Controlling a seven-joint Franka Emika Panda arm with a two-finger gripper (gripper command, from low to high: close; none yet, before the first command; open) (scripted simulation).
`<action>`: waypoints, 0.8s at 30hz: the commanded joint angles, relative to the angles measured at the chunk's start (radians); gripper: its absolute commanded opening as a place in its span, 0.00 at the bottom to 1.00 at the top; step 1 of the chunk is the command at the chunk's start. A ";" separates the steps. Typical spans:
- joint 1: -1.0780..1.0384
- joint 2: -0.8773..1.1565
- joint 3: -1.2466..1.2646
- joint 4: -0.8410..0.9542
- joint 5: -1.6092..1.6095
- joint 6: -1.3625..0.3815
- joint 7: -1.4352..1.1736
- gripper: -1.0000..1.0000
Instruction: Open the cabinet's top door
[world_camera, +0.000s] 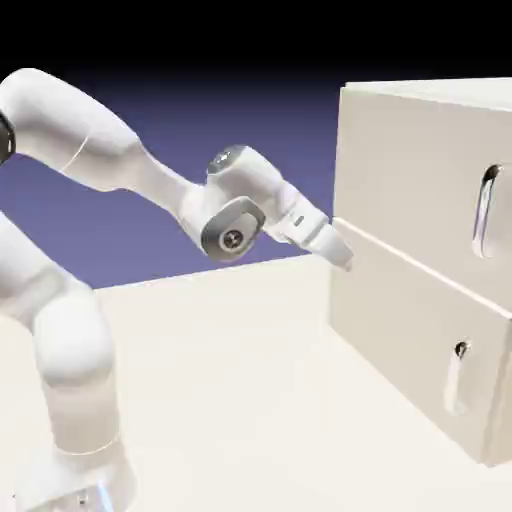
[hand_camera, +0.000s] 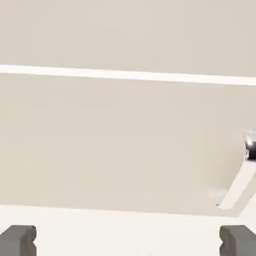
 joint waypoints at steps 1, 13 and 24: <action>0.019 -0.007 -0.020 0.011 -0.044 -0.002 0.029 1.00; 0.248 -0.093 -0.264 0.146 -0.565 -0.023 0.378 1.00; 0.459 -0.172 -0.487 0.269 -1.044 -0.042 0.698 1.00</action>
